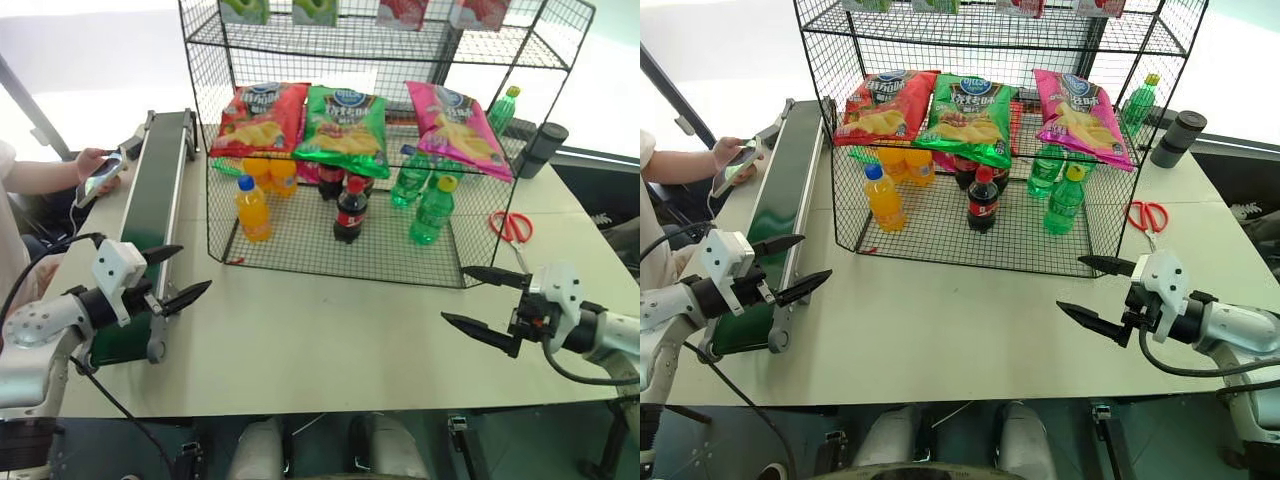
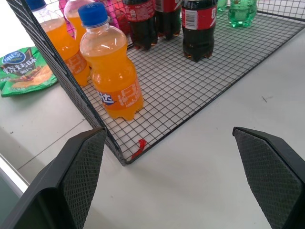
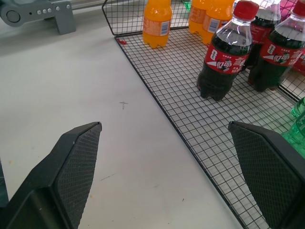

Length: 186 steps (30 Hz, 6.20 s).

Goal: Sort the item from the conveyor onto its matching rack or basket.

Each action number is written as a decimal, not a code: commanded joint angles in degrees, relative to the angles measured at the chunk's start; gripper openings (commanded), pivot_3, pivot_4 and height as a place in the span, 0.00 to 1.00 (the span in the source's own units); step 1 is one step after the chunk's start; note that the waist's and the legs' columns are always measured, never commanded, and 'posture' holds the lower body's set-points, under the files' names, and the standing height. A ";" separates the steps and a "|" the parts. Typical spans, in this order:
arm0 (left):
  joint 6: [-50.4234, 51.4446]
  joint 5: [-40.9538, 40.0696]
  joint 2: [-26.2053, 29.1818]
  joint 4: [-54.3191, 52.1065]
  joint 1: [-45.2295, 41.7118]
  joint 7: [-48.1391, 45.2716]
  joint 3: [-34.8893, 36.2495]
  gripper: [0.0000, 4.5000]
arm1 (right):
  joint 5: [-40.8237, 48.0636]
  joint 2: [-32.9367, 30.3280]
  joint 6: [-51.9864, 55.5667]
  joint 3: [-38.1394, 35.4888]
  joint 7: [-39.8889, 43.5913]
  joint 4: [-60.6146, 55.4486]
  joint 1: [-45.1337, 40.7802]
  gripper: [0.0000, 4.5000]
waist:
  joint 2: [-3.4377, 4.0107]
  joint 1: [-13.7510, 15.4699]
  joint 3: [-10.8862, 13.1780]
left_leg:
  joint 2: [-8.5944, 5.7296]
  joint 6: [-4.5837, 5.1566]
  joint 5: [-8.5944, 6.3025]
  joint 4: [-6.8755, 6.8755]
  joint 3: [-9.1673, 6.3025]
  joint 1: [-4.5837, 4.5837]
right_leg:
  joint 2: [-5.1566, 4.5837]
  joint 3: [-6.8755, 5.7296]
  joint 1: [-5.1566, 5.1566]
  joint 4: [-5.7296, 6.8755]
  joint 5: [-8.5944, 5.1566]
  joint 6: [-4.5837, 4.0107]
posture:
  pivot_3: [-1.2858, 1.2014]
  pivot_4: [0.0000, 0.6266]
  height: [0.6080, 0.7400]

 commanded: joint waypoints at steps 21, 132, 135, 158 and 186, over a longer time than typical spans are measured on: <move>-3.90 3.61 -1.59 0.32 -3.30 1.33 -2.82 1.00 | -2.13 0.27 -2.28 1.32 -0.23 1.26 -1.80 0.99 | 0.00 -0.04 0.00 | 0.00 0.00 0.00 0.01 0.02 0.02 | 0.00 0.00 0.02 0.03 0.01 0.01 | 0.52 0.24 1.00; 4.42 1.52 -4.55 -4.07 -1.16 3.57 -2.15 1.00 | -6.15 -0.22 -6.29 8.95 2.90 7.53 -10.92 0.99 | -0.03 -0.08 -0.03 | -0.01 -0.06 0.05 0.11 0.00 0.10 | 0.02 0.00 0.12 0.13 0.01 0.02 | 0.52 0.24 1.00; 3.76 1.69 -4.77 -4.59 -0.28 4.37 -1.13 1.00 | -6.06 0.21 -6.11 9.59 2.89 7.57 -11.90 0.99 | -0.03 -0.11 -0.03 | 0.00 -0.06 0.05 0.11 0.00 0.09 | 0.02 0.00 0.11 0.13 0.01 0.01 | 0.52 0.24 1.00; -12.09 13.72 -4.70 -11.80 18.17 16.37 14.06 1.00 | 5.63 15.49 7.96 20.91 4.57 4.82 -26.01 0.99 | -0.03 -0.23 -0.05 | 0.02 -0.03 0.02 0.08 0.04 0.04 | -0.04 0.00 0.00 0.10 0.03 -0.02 | 0.52 0.24 1.00; -23.22 43.57 -0.19 -0.94 19.57 36.31 11.52 1.00 | -0.20 20.81 2.05 23.74 5.41 11.43 -30.45 0.99 | -0.03 -0.31 -0.05 | 0.07 -0.02 0.01 0.03 0.13 0.00 | -0.18 -0.02 -0.15 0.16 0.06 -0.07 | 0.52 0.24 1.00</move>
